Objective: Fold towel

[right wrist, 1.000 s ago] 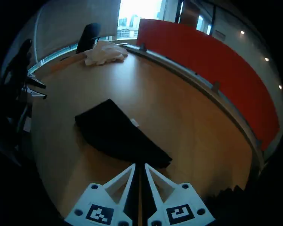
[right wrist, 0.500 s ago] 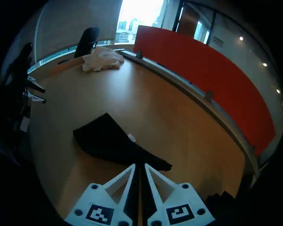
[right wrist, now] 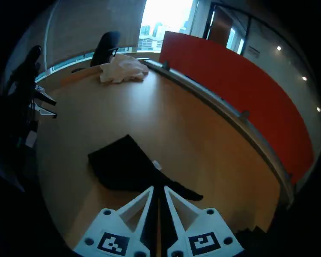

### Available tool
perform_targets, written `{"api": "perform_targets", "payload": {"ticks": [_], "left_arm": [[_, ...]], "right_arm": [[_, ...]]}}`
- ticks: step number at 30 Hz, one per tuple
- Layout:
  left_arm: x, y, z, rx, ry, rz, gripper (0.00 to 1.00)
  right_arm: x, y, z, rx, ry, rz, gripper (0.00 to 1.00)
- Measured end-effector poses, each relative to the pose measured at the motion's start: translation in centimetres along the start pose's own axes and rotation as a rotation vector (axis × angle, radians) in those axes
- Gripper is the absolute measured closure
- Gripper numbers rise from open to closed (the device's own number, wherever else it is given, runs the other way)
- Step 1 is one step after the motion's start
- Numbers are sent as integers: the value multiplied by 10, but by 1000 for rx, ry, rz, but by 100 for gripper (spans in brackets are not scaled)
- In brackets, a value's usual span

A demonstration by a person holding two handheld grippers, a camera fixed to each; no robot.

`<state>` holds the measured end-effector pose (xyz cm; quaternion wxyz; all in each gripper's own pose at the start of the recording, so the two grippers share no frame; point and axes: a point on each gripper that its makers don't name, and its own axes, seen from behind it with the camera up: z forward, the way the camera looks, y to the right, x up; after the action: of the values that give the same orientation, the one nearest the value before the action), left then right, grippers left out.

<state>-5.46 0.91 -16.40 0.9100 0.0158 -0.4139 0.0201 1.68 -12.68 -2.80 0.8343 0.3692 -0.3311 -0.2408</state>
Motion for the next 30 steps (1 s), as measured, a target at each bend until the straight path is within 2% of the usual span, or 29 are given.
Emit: {"api": "perform_targets", "payload": {"ticks": [11, 20, 30], "left_arm": [[6, -9, -3, 7, 14, -20, 7], [7, -21, -8, 19, 22, -42, 6], [4, -30, -12, 28, 22, -58, 7]], "right_arm": [[33, -43, 34, 96, 21, -52, 90], [38, -89, 68, 191, -6, -78, 91], [36, -111, 80, 249, -31, -85, 91]]}}
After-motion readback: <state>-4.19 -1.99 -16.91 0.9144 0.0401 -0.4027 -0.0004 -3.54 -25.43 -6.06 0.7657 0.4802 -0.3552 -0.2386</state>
